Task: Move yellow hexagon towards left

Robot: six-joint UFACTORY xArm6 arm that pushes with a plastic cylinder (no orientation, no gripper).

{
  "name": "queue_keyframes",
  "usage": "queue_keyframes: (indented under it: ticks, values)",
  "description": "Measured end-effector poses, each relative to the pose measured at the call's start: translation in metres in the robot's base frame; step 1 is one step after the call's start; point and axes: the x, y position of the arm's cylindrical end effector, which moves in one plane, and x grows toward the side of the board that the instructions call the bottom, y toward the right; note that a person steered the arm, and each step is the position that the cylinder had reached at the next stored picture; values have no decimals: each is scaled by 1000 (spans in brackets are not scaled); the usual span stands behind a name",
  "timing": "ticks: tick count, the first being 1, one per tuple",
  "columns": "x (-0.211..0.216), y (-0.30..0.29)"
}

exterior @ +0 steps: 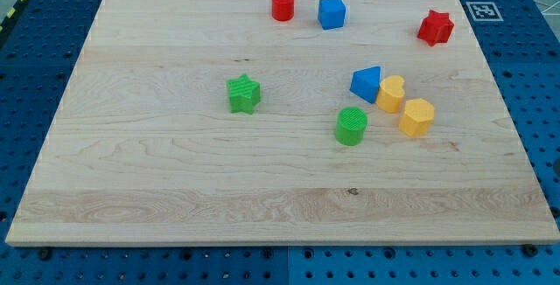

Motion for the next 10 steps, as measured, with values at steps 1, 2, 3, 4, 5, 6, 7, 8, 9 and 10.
queue_keyframes:
  ticks: [1, 2, 3, 4, 5, 6, 7, 8, 9, 10]
  values:
    - [-21, 0]
    - [-25, -7]
    - [-26, -32]
    - [-32, -61]
    - [-34, -61]
    - [-48, -61]
    - [-53, -55]
    - [-58, -48]
    - [-58, -52]
    - [-58, -75]
